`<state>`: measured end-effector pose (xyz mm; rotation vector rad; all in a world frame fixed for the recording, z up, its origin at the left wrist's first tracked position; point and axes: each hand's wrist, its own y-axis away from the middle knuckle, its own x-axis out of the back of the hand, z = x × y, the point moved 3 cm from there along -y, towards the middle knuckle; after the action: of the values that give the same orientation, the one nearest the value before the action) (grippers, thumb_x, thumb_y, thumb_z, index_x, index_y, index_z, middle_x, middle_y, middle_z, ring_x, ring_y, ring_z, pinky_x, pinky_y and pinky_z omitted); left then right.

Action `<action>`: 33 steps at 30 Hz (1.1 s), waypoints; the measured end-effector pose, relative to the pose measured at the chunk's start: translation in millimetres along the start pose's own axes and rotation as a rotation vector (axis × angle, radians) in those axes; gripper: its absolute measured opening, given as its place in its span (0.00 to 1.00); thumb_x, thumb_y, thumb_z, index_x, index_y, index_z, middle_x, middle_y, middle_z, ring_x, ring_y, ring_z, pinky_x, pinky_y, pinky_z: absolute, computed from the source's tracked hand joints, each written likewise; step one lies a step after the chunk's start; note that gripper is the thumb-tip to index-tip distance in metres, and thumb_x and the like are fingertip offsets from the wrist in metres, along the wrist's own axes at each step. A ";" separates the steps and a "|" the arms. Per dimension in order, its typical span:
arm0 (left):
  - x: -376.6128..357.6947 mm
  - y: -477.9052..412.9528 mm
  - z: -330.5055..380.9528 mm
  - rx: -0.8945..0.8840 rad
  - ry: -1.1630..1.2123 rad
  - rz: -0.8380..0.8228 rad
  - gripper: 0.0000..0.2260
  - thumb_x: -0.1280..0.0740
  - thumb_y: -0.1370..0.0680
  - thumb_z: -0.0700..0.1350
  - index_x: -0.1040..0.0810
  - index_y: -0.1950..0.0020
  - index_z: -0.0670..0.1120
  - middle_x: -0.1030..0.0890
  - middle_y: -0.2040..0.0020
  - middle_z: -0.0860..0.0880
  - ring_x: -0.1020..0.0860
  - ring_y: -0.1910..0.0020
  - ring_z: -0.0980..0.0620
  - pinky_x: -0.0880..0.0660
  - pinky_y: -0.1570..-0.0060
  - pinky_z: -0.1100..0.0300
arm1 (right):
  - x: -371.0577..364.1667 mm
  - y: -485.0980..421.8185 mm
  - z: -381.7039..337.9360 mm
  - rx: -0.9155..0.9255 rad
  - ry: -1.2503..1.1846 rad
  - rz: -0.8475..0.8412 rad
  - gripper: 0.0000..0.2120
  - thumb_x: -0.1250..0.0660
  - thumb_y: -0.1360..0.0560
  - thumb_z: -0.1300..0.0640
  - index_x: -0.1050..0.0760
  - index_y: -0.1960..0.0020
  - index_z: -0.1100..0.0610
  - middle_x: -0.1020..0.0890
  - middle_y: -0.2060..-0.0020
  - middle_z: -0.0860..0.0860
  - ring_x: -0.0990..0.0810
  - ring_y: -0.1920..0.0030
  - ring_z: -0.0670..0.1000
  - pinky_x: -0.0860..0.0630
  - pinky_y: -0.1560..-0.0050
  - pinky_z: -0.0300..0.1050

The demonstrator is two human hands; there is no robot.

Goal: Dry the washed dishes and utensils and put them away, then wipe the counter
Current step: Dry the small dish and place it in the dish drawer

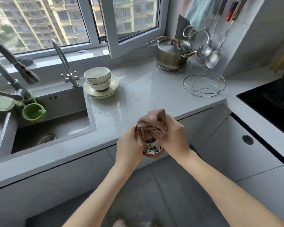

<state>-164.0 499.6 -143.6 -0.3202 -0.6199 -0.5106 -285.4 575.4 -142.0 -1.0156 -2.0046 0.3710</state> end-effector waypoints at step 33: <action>-59.4 303.2 108.8 -0.279 0.116 -0.576 0.09 0.44 0.20 0.45 0.28 0.56 0.43 0.25 0.62 0.51 0.22 0.55 0.41 0.23 0.55 0.46 | 280.0 407.6 -98.2 -1.284 -0.347 0.170 0.52 0.32 0.36 0.77 0.45 0.27 0.36 0.23 0.45 0.50 0.20 0.57 0.51 0.23 0.62 0.43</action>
<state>-91.9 819.0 -137.1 -0.3718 -0.5237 -1.1669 -84.6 1037.4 -163.3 -1.9690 -2.4381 -0.8510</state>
